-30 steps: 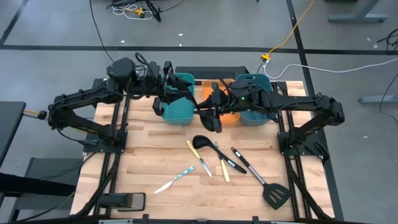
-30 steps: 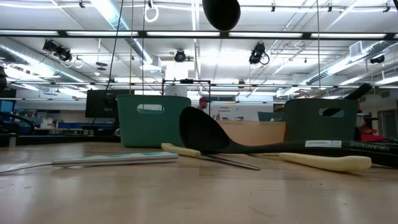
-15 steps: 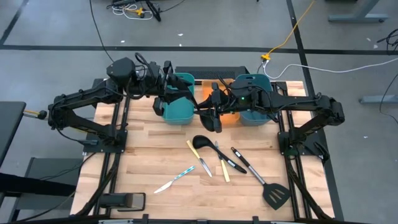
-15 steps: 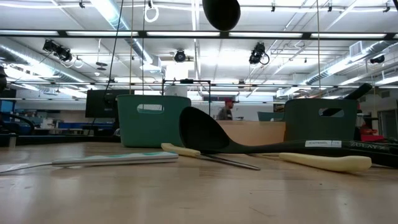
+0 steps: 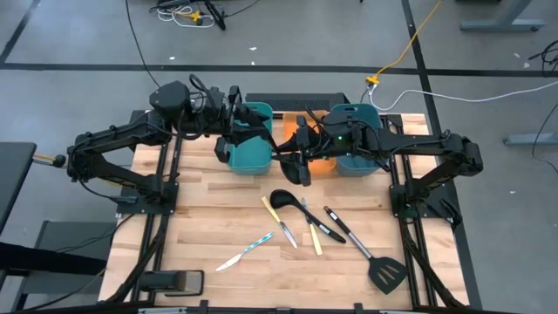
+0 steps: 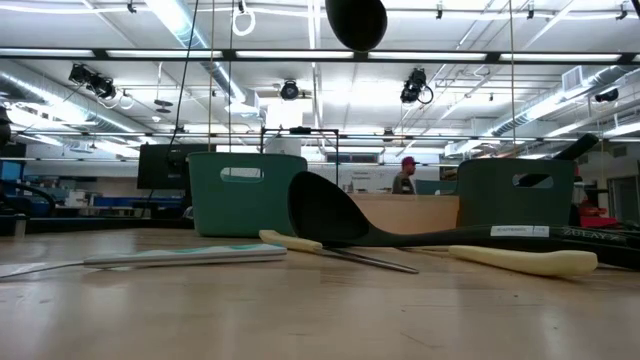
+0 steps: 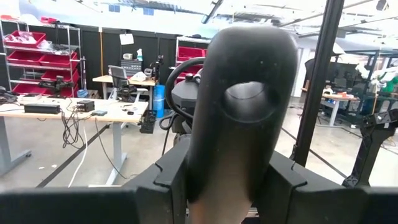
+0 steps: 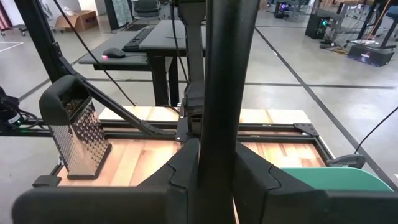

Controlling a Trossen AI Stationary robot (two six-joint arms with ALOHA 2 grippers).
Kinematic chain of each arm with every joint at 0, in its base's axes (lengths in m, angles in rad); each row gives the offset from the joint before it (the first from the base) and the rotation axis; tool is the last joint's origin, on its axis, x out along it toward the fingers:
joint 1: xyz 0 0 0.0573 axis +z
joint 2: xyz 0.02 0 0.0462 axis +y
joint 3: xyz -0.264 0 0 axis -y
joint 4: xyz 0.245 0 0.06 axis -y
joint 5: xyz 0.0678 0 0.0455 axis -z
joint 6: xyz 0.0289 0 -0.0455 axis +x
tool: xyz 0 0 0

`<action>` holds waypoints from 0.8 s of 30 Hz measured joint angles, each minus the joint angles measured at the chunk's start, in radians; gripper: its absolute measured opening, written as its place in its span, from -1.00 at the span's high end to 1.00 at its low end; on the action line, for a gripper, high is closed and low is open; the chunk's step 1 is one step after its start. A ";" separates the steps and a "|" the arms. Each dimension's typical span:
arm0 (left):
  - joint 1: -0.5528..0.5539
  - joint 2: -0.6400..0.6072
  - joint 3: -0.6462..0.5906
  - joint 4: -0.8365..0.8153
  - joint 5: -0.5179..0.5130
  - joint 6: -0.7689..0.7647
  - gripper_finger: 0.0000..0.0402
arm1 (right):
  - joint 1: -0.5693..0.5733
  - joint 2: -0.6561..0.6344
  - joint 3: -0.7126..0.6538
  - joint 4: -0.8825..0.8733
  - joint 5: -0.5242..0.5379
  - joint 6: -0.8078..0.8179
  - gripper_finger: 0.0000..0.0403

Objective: Pick & Place Kitchen Items
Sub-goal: Put the right black serving spoon into the light green bin

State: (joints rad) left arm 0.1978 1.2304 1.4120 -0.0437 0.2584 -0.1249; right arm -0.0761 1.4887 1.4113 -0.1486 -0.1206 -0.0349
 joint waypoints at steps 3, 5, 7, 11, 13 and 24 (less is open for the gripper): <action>0.000 0.000 0.000 0.000 -0.001 0.000 0.32 | 0.000 0.000 0.000 0.000 0.000 -0.001 0.60; 0.000 0.000 0.000 -0.002 -0.003 -0.002 0.32 | 0.000 0.000 0.000 0.001 0.000 -0.007 0.57; 0.000 0.000 0.000 -0.006 -0.003 -0.003 0.32 | 0.000 0.000 0.000 0.005 0.001 -0.008 0.55; 0.000 0.005 -0.002 -0.021 -0.003 -0.003 0.32 | 0.000 -0.002 0.002 0.023 0.004 -0.008 0.50; 0.000 0.004 -0.002 -0.022 -0.003 -0.003 0.32 | 0.000 -0.002 0.002 0.030 0.004 -0.007 0.48; 0.002 -0.007 -0.002 -0.033 -0.012 0.002 0.32 | 0.000 -0.007 0.002 0.042 -0.002 0.021 0.18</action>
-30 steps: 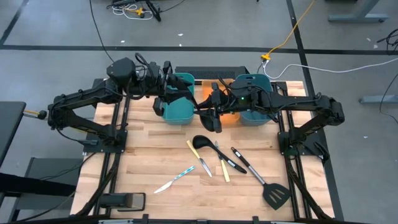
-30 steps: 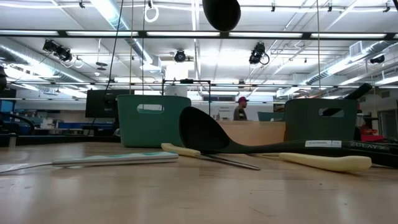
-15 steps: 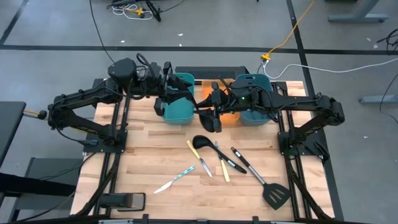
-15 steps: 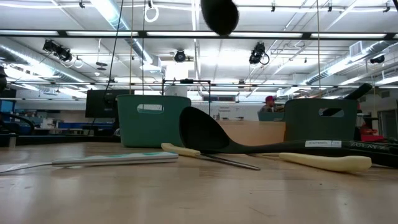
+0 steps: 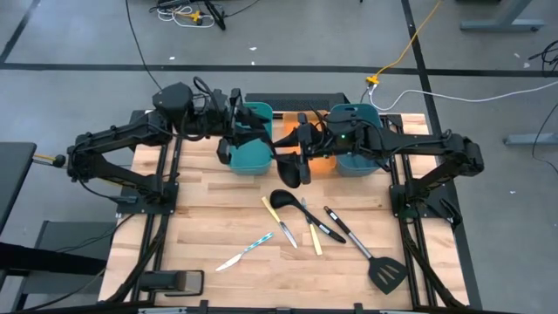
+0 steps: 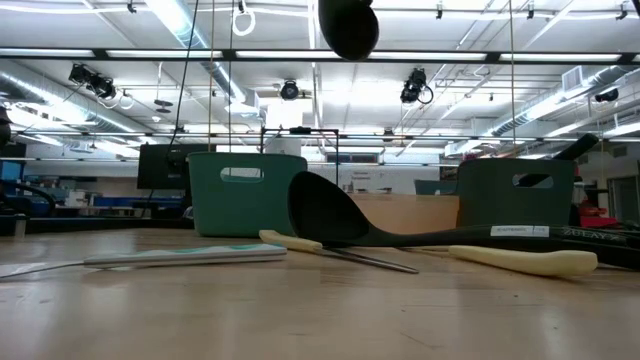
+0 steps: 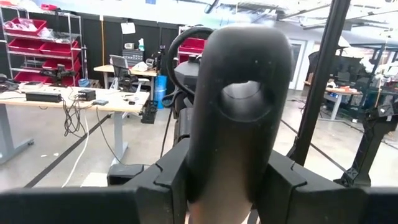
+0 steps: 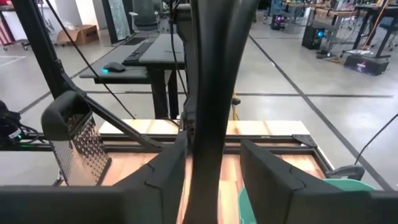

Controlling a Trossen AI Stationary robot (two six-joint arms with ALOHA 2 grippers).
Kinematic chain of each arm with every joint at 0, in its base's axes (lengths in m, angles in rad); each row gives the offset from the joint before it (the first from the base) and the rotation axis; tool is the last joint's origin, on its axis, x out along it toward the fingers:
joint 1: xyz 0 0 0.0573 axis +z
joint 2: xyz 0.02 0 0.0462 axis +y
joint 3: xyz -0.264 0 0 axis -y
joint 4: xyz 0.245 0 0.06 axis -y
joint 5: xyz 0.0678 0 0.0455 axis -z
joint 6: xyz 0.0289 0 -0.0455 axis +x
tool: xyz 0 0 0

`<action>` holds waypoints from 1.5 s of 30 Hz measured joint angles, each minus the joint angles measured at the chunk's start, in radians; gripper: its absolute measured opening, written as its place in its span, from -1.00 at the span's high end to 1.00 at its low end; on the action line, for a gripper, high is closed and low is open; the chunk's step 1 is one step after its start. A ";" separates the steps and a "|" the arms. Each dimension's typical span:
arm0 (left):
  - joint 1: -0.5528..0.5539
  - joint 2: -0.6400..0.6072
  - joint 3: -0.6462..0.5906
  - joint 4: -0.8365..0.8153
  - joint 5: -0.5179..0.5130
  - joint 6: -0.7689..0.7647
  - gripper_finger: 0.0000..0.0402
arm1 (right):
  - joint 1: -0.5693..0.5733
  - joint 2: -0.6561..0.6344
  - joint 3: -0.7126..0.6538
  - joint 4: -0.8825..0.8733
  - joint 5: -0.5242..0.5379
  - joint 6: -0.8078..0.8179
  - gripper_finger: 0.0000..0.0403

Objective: Pick & Place Kitchen Items
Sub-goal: Put the right black serving spoon into the light green bin

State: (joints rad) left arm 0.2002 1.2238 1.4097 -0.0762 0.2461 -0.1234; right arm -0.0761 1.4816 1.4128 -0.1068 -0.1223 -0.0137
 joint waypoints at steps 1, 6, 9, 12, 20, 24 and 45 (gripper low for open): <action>0.002 -0.007 0.000 -0.004 -0.008 0.003 0.32 | 0.000 -0.004 0.000 -0.002 0.000 0.003 0.14; 0.003 -0.059 0.000 -0.094 -0.082 0.034 0.32 | 0.000 -0.043 0.000 -0.026 0.000 -0.006 -0.02; 0.003 -0.095 0.000 -0.116 -0.108 0.050 0.32 | 0.000 -0.068 0.000 -0.032 0.001 -0.019 -0.08; 0.003 -0.133 0.001 -0.141 -0.151 0.071 0.32 | 0.000 -0.091 0.000 -0.032 0.008 -0.021 -0.10; 0.003 -0.200 0.001 -0.201 -0.239 0.103 0.32 | 0.000 -0.118 0.000 -0.030 0.036 -0.022 -0.02; 0.003 -0.223 0.001 -0.226 -0.272 0.110 0.32 | 0.000 -0.119 0.000 -0.028 0.036 -0.025 0.04; 0.003 -0.216 0.001 -0.305 -0.351 0.121 0.32 | 0.000 -0.155 -0.002 -0.037 0.037 -0.033 0.67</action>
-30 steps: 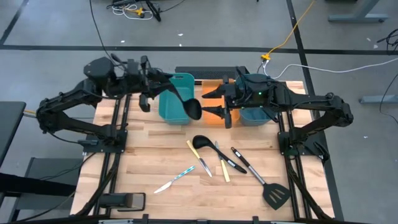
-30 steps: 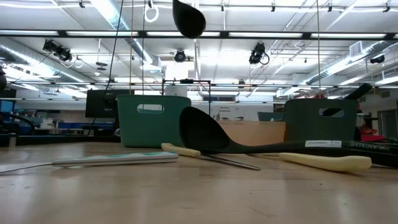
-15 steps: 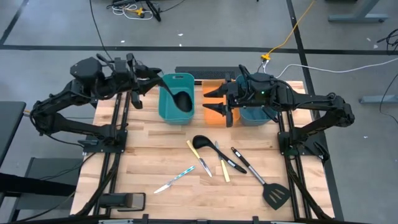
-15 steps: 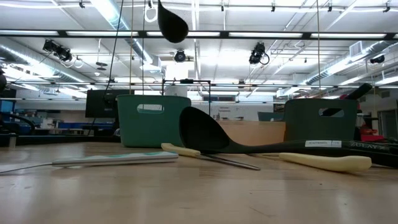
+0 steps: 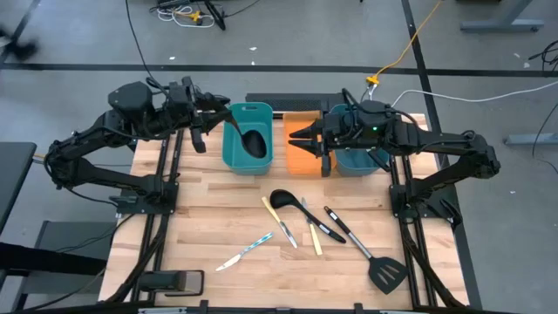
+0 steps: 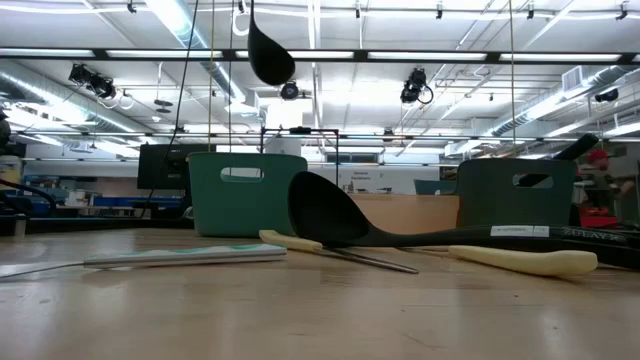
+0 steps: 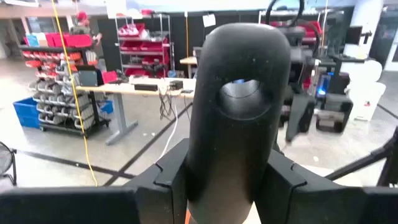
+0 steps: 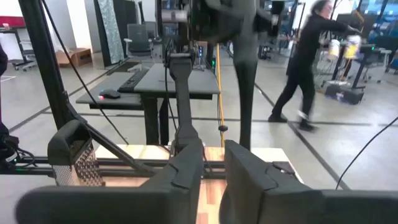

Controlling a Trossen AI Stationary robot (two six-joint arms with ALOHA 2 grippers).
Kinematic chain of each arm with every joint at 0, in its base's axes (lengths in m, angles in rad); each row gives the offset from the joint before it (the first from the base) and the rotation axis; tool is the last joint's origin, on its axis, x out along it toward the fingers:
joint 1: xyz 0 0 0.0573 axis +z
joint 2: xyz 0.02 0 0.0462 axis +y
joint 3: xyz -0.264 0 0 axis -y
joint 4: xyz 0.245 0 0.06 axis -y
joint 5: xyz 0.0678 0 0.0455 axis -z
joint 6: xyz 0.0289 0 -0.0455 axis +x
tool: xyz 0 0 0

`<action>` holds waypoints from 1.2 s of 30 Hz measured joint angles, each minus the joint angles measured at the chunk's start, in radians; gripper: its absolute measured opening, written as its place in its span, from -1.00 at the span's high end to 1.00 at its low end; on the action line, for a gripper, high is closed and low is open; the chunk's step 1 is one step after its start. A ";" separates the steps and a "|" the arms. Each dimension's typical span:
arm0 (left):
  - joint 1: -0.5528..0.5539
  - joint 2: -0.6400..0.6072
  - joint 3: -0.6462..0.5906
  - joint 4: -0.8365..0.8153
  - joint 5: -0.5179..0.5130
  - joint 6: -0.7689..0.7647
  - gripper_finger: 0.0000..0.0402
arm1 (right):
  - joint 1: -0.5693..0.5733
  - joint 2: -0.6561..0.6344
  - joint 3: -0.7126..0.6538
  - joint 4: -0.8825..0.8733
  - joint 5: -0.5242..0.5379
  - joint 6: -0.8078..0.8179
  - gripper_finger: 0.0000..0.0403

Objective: Pick & Place Kitchen Items
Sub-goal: Put the right black serving spoon into the light green bin

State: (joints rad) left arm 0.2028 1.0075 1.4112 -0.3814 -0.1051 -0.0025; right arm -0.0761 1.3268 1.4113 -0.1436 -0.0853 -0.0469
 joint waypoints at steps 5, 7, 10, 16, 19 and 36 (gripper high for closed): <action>0.000 0.010 0.000 0.002 -0.015 -0.009 0.32 | 0.000 -0.034 0.000 -0.009 0.000 -0.015 0.87; 0.000 0.010 0.000 0.006 -0.023 -0.008 0.32 | 0.000 -0.048 0.000 -0.019 0.000 -0.015 0.95; 0.000 0.021 0.000 0.005 -0.041 -0.023 0.32 | 0.000 -0.066 0.000 -0.042 0.003 -0.020 0.97; 0.000 0.041 0.000 0.005 -0.092 -0.050 0.32 | 0.000 -0.103 0.000 -0.080 0.045 -0.046 0.95; 0.000 0.060 0.000 0.006 -0.124 -0.054 0.32 | 0.000 -0.124 0.000 -0.091 0.048 -0.070 0.98; 0.000 0.092 -0.001 -0.015 -0.372 -0.037 0.32 | 0.000 -0.175 0.000 -0.167 0.077 -0.076 0.98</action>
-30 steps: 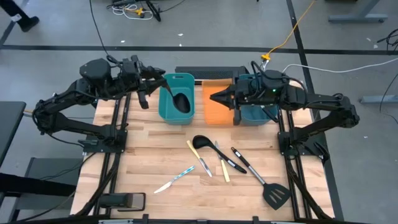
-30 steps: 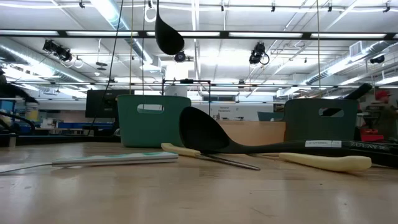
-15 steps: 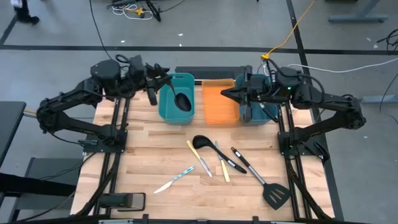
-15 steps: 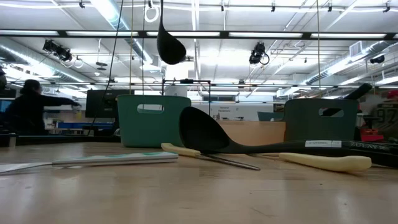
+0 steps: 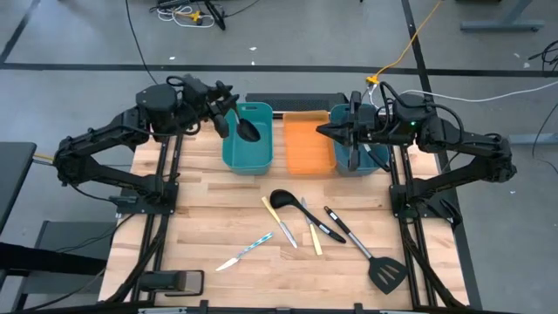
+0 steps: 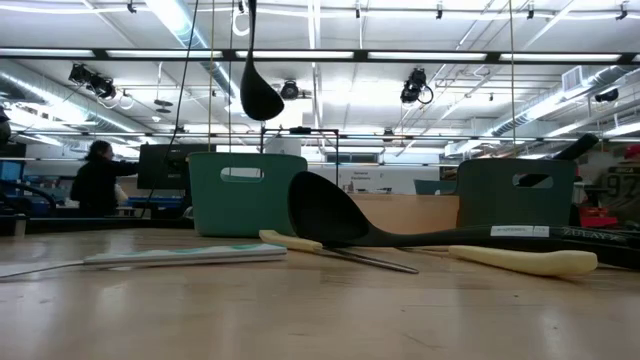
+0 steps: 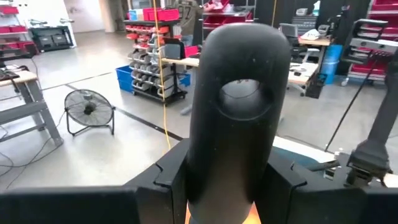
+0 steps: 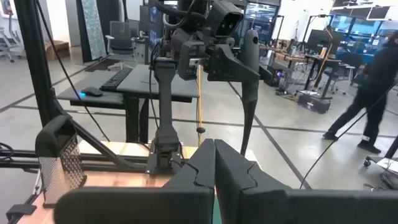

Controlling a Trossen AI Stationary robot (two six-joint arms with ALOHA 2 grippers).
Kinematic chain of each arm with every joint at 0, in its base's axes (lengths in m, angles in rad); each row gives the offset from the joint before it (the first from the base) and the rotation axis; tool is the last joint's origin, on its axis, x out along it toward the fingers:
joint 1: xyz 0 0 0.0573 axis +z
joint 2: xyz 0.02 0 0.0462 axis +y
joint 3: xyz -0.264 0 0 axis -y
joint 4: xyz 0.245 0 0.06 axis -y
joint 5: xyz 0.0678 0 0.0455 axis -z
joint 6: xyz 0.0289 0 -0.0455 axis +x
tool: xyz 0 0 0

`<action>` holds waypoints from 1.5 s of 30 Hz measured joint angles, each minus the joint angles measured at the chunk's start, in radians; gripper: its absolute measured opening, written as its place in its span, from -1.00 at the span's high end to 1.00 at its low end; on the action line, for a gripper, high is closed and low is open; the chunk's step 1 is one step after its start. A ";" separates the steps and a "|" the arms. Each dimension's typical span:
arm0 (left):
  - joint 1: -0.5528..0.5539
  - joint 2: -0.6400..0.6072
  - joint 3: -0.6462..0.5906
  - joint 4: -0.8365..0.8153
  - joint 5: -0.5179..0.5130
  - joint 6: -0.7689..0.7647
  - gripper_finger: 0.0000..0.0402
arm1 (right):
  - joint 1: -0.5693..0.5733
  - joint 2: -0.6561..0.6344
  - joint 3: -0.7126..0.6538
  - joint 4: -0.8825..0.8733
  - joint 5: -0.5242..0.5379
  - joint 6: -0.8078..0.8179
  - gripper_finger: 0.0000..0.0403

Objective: Pick & Place Kitchen Items
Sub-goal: Put the right black serving spoon into the light green bin

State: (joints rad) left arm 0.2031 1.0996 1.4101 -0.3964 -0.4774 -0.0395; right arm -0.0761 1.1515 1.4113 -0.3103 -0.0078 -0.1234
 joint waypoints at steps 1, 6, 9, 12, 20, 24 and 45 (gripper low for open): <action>0.000 0.000 0.000 0.000 0.001 0.000 0.32 | 0.000 0.000 0.000 0.000 0.000 -0.001 0.98; 0.000 0.000 0.000 -0.019 0.034 -0.009 0.32 | 0.000 0.001 0.000 -0.007 0.000 -0.014 0.99; 0.000 0.000 -0.013 -0.014 0.027 -0.026 0.32 | 0.000 0.001 0.000 -0.007 0.000 -0.016 0.99; 0.000 0.000 -0.054 -0.013 0.002 -0.049 0.32 | 0.000 0.001 0.000 -0.007 0.000 -0.016 0.99; 0.000 0.000 -0.210 0.092 -0.092 -0.065 0.32 | 0.000 0.001 0.000 -0.009 0.000 -0.016 0.99; 0.002 0.000 -0.266 0.171 -0.166 -0.026 0.32 | 0.000 0.001 0.000 -0.010 0.000 -0.016 0.99; 0.133 0.000 -0.449 0.419 0.042 -0.005 0.32 | 0.000 0.002 0.000 -0.014 0.003 0.010 0.99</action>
State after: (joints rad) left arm 0.3357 1.0996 0.9611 0.0230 -0.4356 -0.0442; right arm -0.0761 1.1530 1.4113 -0.3244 -0.0051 -0.1131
